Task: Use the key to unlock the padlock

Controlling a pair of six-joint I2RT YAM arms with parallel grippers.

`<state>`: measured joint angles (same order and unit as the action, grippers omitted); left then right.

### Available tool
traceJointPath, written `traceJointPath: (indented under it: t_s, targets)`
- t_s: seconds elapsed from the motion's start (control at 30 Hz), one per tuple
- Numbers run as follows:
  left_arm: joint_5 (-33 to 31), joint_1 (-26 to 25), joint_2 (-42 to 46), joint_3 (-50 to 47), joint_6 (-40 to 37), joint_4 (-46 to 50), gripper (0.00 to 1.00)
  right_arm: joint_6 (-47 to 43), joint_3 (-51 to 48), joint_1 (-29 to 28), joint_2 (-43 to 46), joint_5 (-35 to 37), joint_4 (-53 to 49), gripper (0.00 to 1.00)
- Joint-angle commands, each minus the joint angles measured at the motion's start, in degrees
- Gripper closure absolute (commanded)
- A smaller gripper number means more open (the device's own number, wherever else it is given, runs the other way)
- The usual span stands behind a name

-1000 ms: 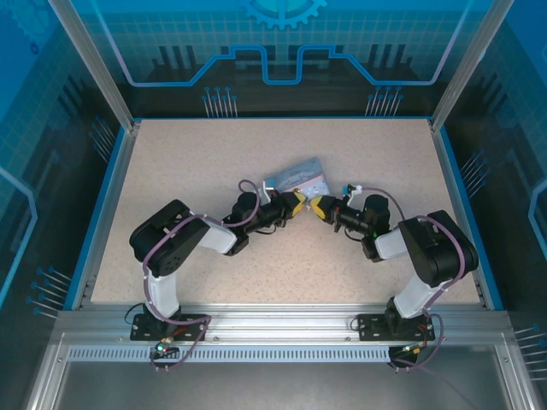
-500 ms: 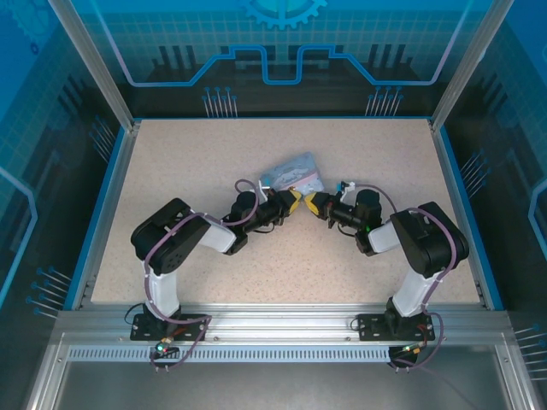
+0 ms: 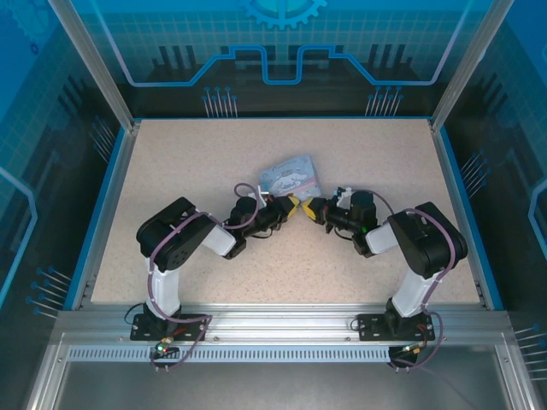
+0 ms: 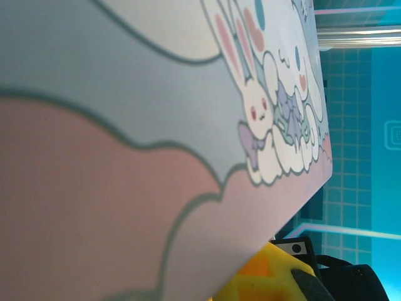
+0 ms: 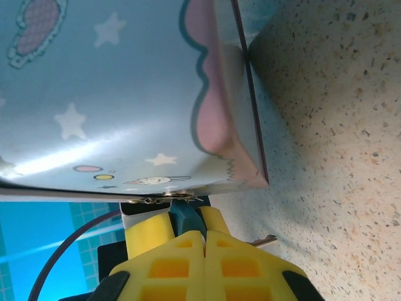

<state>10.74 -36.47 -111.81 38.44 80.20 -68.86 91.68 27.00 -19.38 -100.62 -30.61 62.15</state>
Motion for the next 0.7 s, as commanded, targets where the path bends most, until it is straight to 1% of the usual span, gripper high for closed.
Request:
traceJointPath:
  t_s: [0.0, 0.03, 0.13, 0.23, 0.3, 0.4, 0.47, 0.57, 0.67]
  targets:
    - [9.93, -3.03, 0.17, -0.1, -2.63, -1.0, 1.0, -1.08, 1.56, -3.56, 0.34, -0.95, 2.22, 1.0]
    - [9.84, -3.03, -0.1, -0.27, -2.51, -1.23, 1.0, -1.21, 1.56, -3.54, 0.25, -0.89, 2.19, 1.0]
    - [8.94, -2.66, -1.23, -1.2, -1.52, -2.63, 1.0, -1.57, 1.05, -3.57, 0.25, -0.57, 2.69, 0.91]
    - [8.13, -2.08, -2.78, -2.03, 0.05, -4.9, 1.0, -2.41, 0.64, -3.47, 1.0, -0.32, 2.21, 0.77]
    - [8.07, -1.6, -3.96, -2.4, 1.37, -6.94, 1.0, -3.1, 0.16, -3.39, 1.84, -0.33, 1.28, 0.62]
    - [7.54, -1.0, -4.48, -3.03, 1.97, -7.82, 1.0, -4.54, -0.95, -3.21, 3.72, -0.26, -1.18, 0.35]
    - [7.46, -0.69, -4.17, -3.27, 1.72, -7.12, 1.0, -6.1, -2.14, -2.77, 5.49, -0.49, -4.12, 0.24]
    - [7.71, -0.2, -3.6, -3.44, 1.36, -6.22, 1.0, -10.07, -3.89, -1.87, 8.94, -1.4, -10.65, 0.17]
    - [7.92, 0.24, -3.28, -3.63, 1.14, -5.66, 1.0, -16.21, -4.35, -0.5, 14.3, -2.92, -20.98, 0.16]
